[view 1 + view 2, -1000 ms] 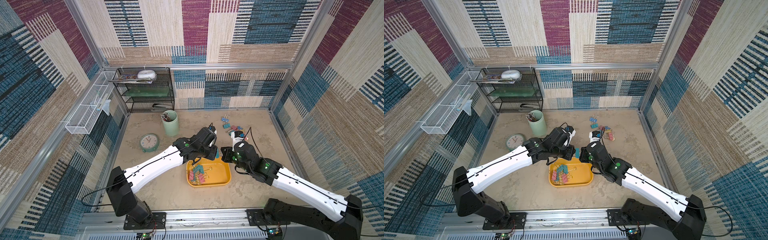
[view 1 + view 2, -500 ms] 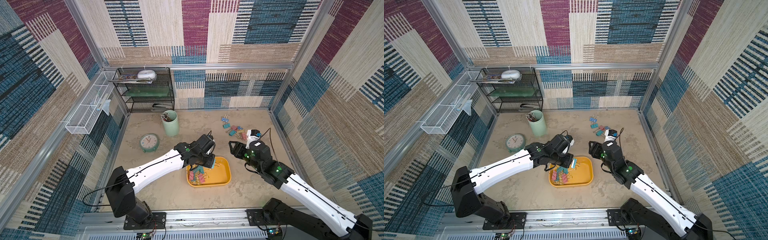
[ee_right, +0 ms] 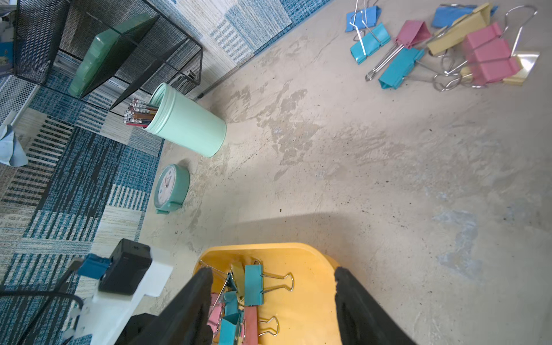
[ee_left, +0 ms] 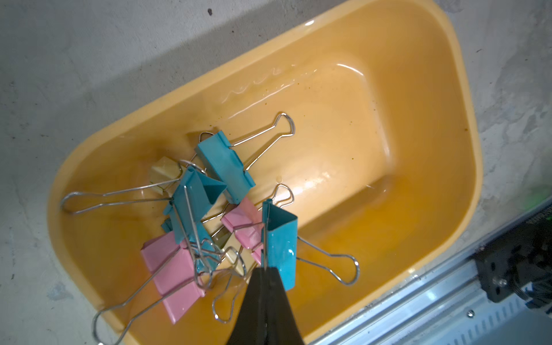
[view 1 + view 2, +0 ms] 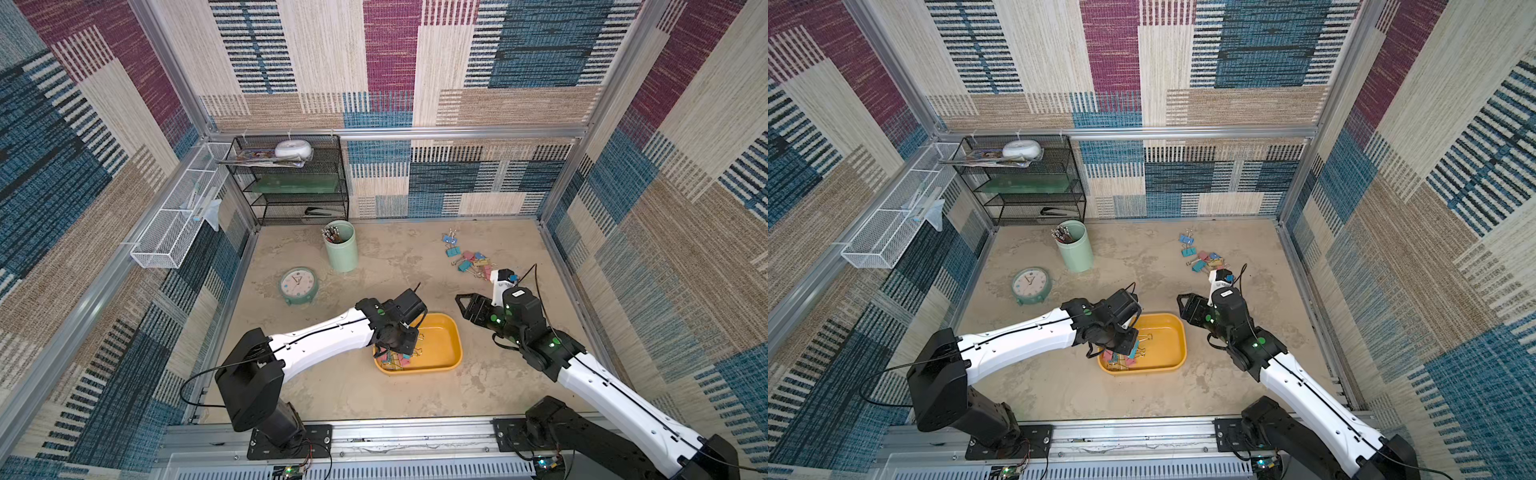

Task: Put the binder clips in the storage box
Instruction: Place the binder clip in the storage box, then pick up the binder clip at the center of the board.

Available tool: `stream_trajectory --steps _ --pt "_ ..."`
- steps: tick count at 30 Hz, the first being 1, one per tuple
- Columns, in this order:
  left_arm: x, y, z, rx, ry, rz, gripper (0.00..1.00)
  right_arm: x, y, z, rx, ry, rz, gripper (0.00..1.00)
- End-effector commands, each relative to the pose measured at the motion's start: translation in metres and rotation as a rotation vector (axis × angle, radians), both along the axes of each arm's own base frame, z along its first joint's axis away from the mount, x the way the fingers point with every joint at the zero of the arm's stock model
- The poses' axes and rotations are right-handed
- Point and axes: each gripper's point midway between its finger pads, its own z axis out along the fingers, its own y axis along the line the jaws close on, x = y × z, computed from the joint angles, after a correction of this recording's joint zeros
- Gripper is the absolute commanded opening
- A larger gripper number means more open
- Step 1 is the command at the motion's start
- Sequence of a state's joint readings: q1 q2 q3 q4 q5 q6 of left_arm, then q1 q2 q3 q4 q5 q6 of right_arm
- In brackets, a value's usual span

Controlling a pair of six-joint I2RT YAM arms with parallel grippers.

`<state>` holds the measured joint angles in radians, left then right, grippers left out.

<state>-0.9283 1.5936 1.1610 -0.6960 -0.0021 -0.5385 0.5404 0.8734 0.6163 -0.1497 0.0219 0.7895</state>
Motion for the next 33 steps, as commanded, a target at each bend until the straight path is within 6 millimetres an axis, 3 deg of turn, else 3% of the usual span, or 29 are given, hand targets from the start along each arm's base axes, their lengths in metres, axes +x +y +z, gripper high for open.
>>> stream_trajectory --steps 1,6,12,15,17,21,23,25,27,30,33 --pt "0.005 0.005 -0.001 0.029 -0.024 0.013 0.04 0.002 0.005 0.007 0.026 -0.025 0.017 0.69" --pt "0.011 0.021 0.006 0.088 -0.096 0.055 0.1 0.003 0.006 0.003 0.02 -0.014 0.019 0.69" --pt "0.007 0.008 0.028 0.013 -0.1 -0.012 0.42 0.009 0.008 0.006 0.013 -0.024 0.018 0.7" --pt "0.012 0.002 0.069 -0.031 -0.171 -0.074 0.48 0.02 0.003 0.009 -0.027 -0.035 -0.003 0.7" --pt "0.021 0.008 0.112 -0.044 -0.248 -0.117 0.51 0.036 -0.013 0.008 -0.094 -0.016 -0.062 0.7" --pt "0.059 0.04 0.184 -0.162 -0.373 -0.088 0.54 0.076 -0.048 0.0 -0.159 0.025 -0.138 0.7" --pt "0.086 0.064 0.203 -0.258 -0.414 -0.019 0.57 0.098 -0.059 -0.008 -0.176 0.051 -0.143 0.7" --pt "0.107 0.087 0.204 -0.317 -0.447 0.053 0.63 0.122 -0.065 -0.021 -0.21 0.093 -0.141 0.7" --pt "0.111 0.096 0.194 -0.396 -0.404 0.094 0.69 0.142 -0.073 -0.034 -0.258 0.133 -0.154 0.69" --pt "0.104 0.094 0.181 -0.491 -0.361 0.099 0.85 0.169 -0.081 -0.05 -0.325 0.167 -0.145 0.66" --pt "0.098 0.091 0.178 -0.519 -0.366 0.079 0.99 0.196 -0.068 -0.057 -0.368 0.167 -0.047 0.66"
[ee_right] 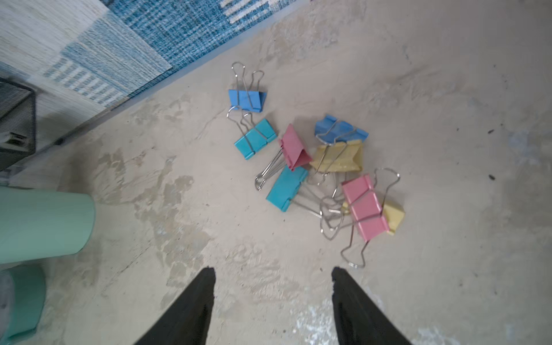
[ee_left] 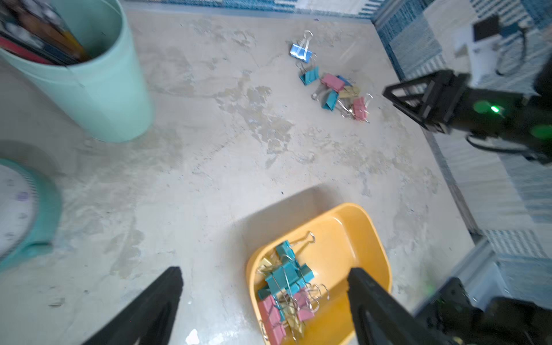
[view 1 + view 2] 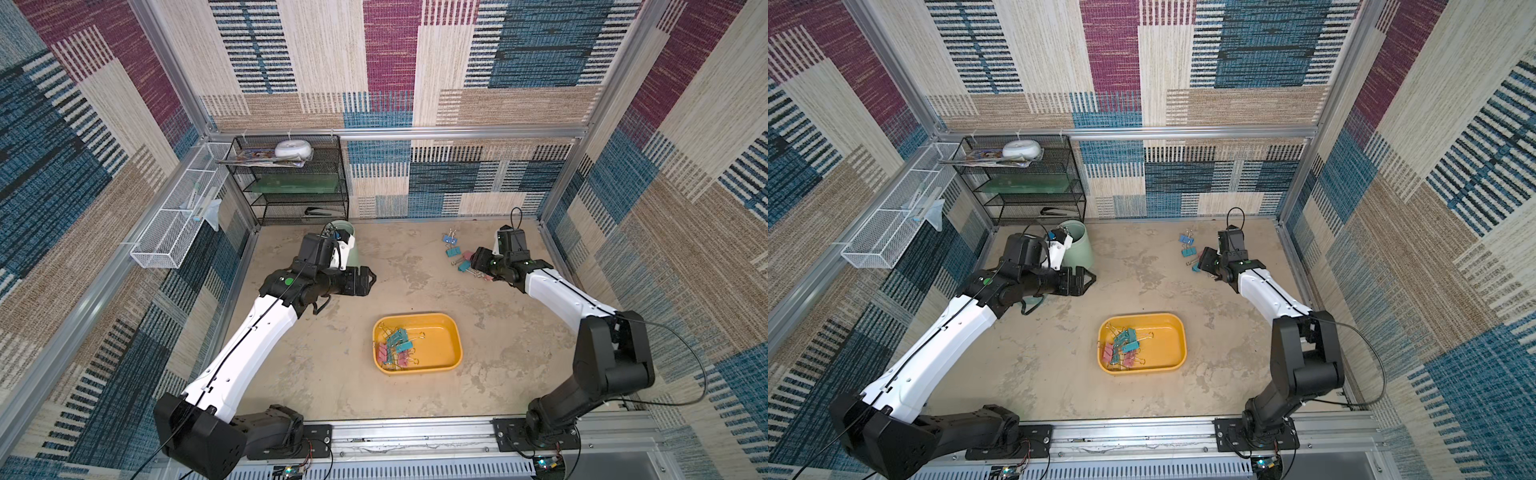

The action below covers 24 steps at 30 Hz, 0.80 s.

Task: Put the binder clips in the storage box
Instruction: Pick up the binder clip at the center of the board.

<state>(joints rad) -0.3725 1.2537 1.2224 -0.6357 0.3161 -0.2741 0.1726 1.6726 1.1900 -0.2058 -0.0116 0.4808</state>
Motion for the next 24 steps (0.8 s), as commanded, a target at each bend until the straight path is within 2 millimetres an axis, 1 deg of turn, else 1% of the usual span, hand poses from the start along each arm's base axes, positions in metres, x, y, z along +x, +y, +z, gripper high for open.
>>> stream_trajectory --steps 1,5,7,10,11,13,15,17,20,24 --pt "0.0 -0.017 0.024 -0.113 -0.077 -0.073 0.99 0.02 0.017 -0.008 -0.055 0.02 0.162 0.66" --pt "-0.002 -0.018 0.028 -0.14 -0.1 -0.077 0.99 0.056 0.038 -0.029 -0.033 0.077 0.255 0.62" --pt "-0.003 -0.02 0.027 -0.148 -0.101 -0.086 0.99 0.077 0.047 -0.034 -0.005 0.071 0.266 0.61" --pt "-0.002 -0.019 0.024 -0.148 -0.092 -0.084 0.99 0.102 0.053 -0.044 0.002 0.057 0.276 0.61" --pt "-0.002 -0.02 0.023 -0.149 -0.089 -0.085 0.99 0.109 0.052 -0.048 -0.005 0.062 0.277 0.61" --pt "-0.003 -0.02 0.022 -0.155 -0.082 -0.087 1.0 0.126 0.056 -0.051 -0.012 0.052 0.299 0.6" --pt "-0.003 -0.02 0.022 -0.158 -0.077 -0.087 1.0 0.136 0.057 -0.059 -0.018 0.053 0.306 0.58" --pt "-0.002 -0.019 0.022 -0.159 -0.076 -0.083 1.0 0.142 0.058 -0.068 -0.013 0.061 0.32 0.53" --pt "-0.001 -0.018 0.021 -0.16 -0.075 -0.075 0.99 0.145 0.059 -0.078 -0.016 0.067 0.334 0.38" --pt "0.001 -0.015 0.022 -0.168 -0.067 -0.063 0.99 0.139 0.06 -0.083 -0.009 0.085 0.351 0.2"
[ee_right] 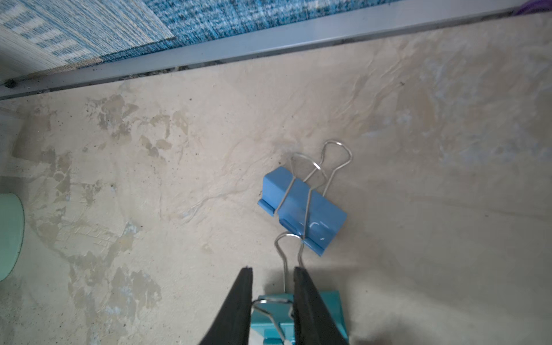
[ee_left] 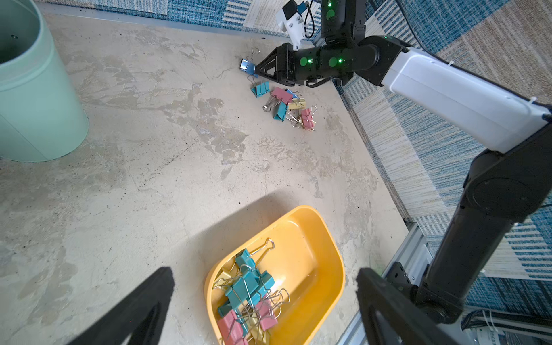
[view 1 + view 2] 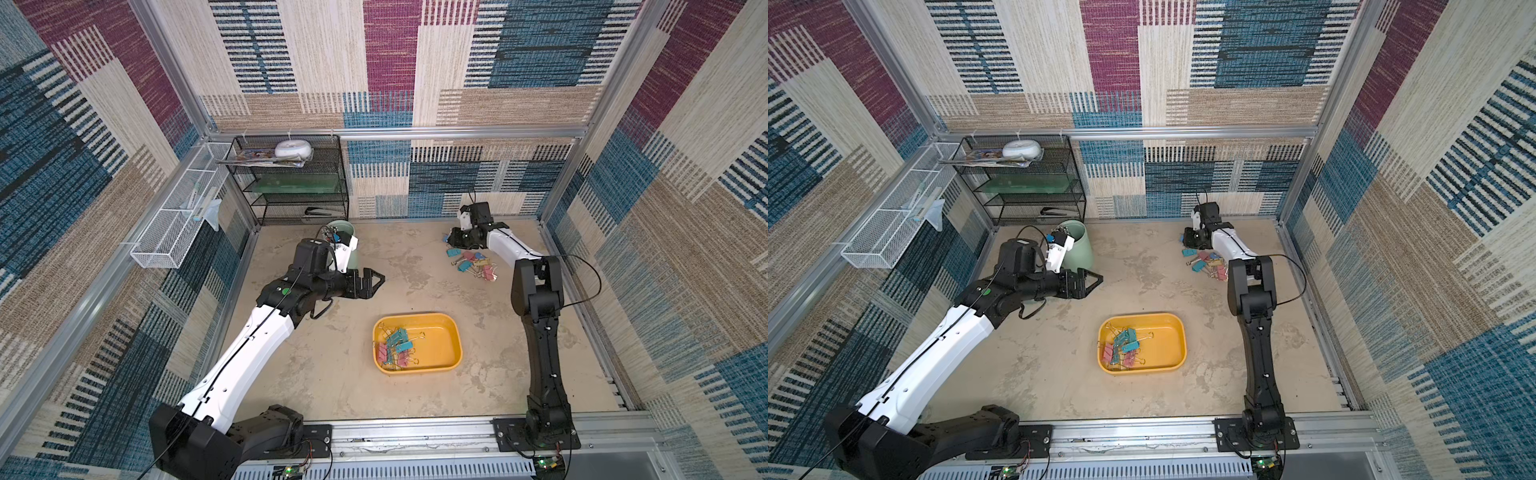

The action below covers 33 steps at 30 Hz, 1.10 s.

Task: Put the binder clips in the storage box
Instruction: Pick up the binder clip at the center of the board, then place the binder clip in the storage box.

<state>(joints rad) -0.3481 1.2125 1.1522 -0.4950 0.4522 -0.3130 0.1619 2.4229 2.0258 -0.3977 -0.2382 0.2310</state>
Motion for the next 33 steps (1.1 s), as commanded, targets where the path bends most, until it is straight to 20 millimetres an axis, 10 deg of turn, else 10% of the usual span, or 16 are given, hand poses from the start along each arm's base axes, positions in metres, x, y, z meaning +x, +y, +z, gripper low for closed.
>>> stream_trajectory --steps 1,10,16,25,33 --pt "0.003 -0.002 0.006 -0.03 -0.011 -0.004 0.99 -0.009 0.003 -0.002 0.004 0.022 0.026 0.18" --pt "0.006 0.001 0.005 -0.038 0.001 0.007 0.98 -0.037 0.009 0.026 0.092 -0.002 0.026 0.0" --pt "0.001 -0.005 0.01 -0.049 -0.022 -0.046 0.99 -0.076 0.024 0.089 0.183 -0.093 0.024 0.0" --pt "-0.009 -0.014 0.025 -0.107 -0.091 -0.123 0.99 -0.206 0.058 0.172 0.342 -0.291 -0.034 0.0" --pt "-0.022 -0.021 0.043 -0.158 -0.182 -0.201 0.99 -0.31 0.096 0.152 0.447 -0.257 -0.066 0.0"
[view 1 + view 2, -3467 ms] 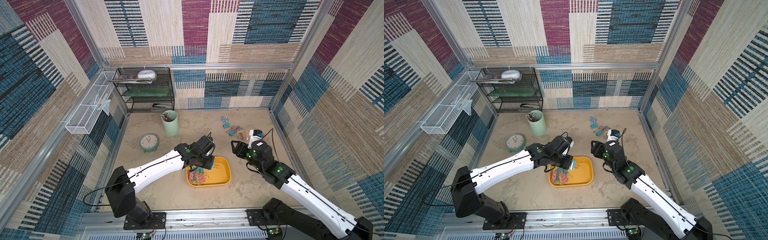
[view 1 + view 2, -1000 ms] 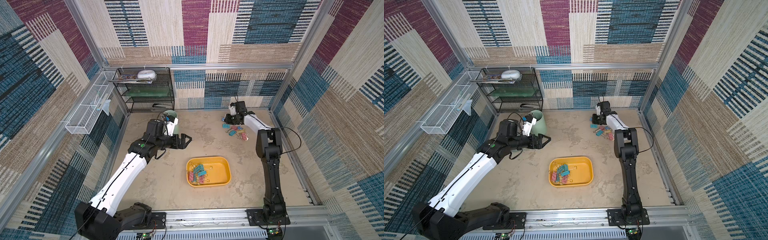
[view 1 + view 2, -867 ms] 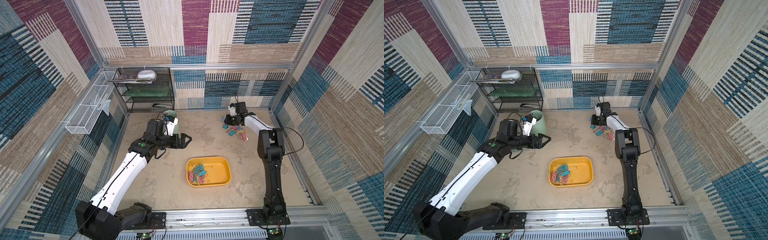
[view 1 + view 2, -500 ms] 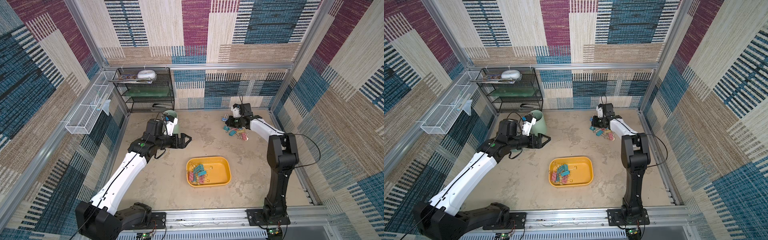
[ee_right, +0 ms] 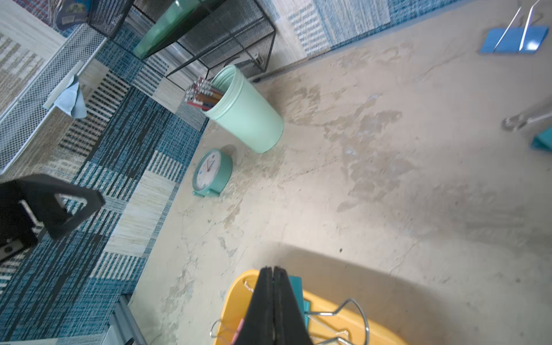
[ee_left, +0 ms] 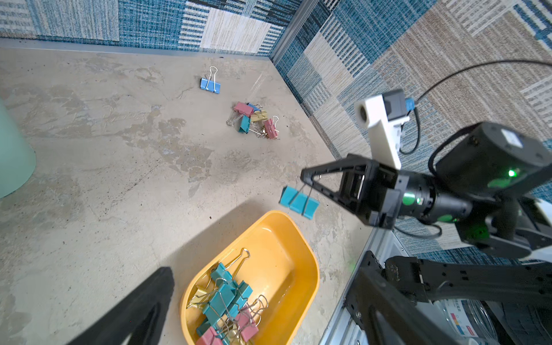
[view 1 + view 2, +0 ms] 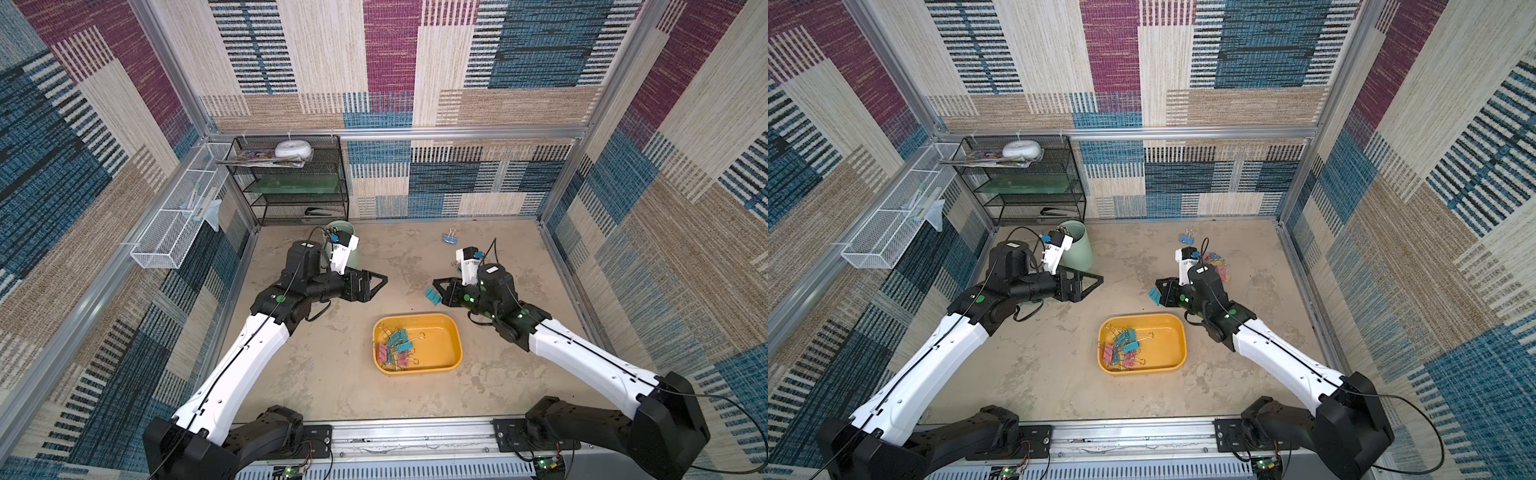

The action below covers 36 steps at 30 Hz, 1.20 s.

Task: Put the binder clips in the storage box
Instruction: Place the binder clip in the storage box.

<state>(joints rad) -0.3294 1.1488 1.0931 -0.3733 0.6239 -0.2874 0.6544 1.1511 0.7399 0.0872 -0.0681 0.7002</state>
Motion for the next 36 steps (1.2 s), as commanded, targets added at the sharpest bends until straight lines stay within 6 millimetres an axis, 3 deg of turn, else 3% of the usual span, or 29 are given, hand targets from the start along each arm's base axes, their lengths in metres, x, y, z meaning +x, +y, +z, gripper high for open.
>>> stream_trajectory --steps 1,6,15,24,30,32,36 --pt "-0.007 -0.009 0.02 -0.058 -0.087 -0.076 0.99 -0.01 -0.003 -0.006 0.072 0.018 -0.132 0.0" --pt "-0.014 -0.014 0.027 -0.105 -0.129 -0.124 0.99 -0.027 0.011 -0.042 0.056 0.056 -0.129 0.0" --pt "-0.013 -0.015 0.024 -0.106 -0.126 -0.117 0.99 -0.017 0.034 -0.098 0.026 0.086 -0.132 0.0" --pt "-0.011 -0.015 0.021 -0.1 -0.123 -0.113 0.99 -0.014 0.053 -0.135 -0.007 0.112 -0.099 0.0" --pt "-0.011 -0.014 0.019 -0.095 -0.12 -0.112 0.99 -0.023 0.059 -0.128 0.007 0.124 -0.073 0.23" --pt "-0.01 -0.014 0.019 -0.093 -0.121 -0.109 1.0 -0.023 0.051 -0.118 -0.008 0.105 -0.092 0.32" --pt "-0.011 -0.015 0.019 -0.095 -0.122 -0.115 0.99 -0.014 0.021 -0.073 -0.067 0.002 -0.199 0.46"
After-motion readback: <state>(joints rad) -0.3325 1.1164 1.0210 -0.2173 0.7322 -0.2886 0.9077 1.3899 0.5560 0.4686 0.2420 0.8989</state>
